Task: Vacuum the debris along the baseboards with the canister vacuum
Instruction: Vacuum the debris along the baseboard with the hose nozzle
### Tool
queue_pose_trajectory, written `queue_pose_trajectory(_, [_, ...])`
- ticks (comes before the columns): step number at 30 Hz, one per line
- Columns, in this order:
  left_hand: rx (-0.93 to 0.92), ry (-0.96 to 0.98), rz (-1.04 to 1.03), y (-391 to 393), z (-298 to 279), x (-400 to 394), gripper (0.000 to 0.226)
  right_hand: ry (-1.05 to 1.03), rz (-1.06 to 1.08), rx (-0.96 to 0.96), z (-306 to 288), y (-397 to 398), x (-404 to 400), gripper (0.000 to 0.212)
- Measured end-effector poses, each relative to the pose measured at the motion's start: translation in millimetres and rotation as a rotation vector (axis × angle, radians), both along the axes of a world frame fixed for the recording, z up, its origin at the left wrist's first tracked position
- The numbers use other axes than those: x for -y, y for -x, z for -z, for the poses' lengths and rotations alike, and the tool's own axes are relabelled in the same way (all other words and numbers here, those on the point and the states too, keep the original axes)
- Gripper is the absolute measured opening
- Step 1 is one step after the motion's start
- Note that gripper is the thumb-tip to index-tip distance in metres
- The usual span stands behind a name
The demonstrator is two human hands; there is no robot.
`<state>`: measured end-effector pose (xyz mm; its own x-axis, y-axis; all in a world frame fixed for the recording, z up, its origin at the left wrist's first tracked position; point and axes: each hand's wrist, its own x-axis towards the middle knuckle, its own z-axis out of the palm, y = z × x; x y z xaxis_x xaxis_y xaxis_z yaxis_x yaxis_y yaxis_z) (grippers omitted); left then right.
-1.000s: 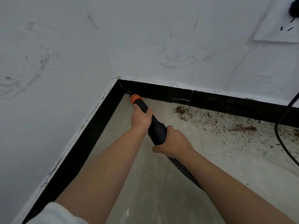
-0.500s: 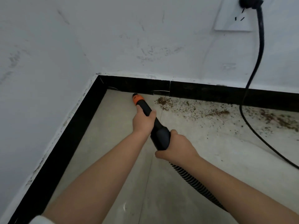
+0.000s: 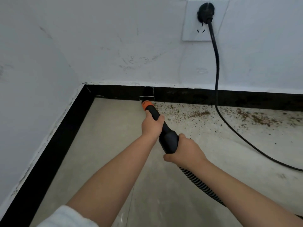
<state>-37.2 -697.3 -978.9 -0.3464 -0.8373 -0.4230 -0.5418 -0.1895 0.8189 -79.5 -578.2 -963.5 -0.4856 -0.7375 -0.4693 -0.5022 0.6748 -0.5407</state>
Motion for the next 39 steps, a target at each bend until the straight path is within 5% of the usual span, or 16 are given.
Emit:
queue_pose_trajectory(23, [0.025, -0.063, 0.196, 49.7, -13.0, -47.0, 0.073, -0.035, 0.097, -0.094, -7.8, 40.2, -52.3, 0.048])
queue_pose_trajectory(39, [0.022, -0.008, -0.066, -11.9, -7.2, 16.0, 0.068, -0.001, -0.143, -0.063, -4.1, 9.7, 22.1, 0.049])
